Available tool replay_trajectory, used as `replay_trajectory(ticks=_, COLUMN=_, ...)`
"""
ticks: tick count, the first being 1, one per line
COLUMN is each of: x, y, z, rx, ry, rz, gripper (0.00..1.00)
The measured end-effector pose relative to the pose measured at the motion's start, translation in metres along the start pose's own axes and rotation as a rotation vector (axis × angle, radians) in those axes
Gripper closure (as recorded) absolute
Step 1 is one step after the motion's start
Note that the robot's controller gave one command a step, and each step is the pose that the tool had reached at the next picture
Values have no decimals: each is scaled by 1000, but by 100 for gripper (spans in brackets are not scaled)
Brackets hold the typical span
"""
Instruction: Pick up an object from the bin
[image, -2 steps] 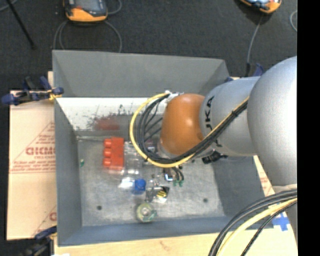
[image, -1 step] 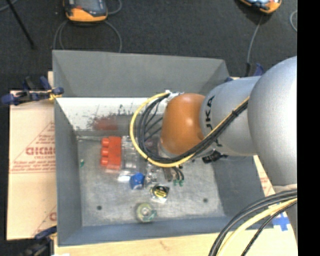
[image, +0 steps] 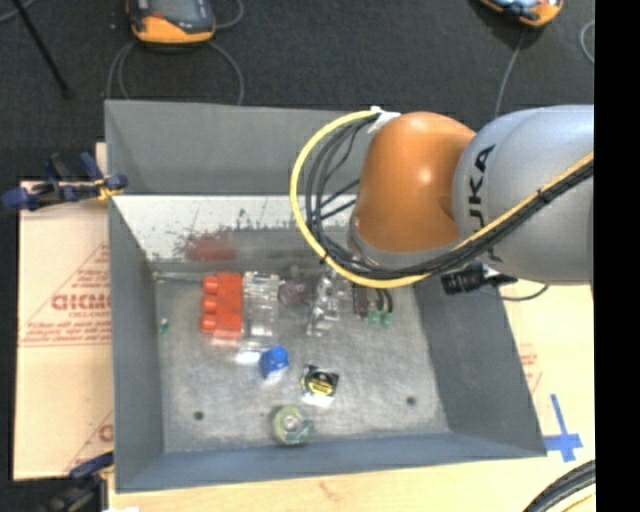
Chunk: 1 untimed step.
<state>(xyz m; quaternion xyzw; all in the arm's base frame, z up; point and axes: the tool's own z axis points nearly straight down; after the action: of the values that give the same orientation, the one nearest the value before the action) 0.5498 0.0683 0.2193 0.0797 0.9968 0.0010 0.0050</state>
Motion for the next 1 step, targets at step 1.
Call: replay_trajectory(ticks=1, x=1, y=-1, z=4, rx=4, ry=7, rz=-3, gripper=0)
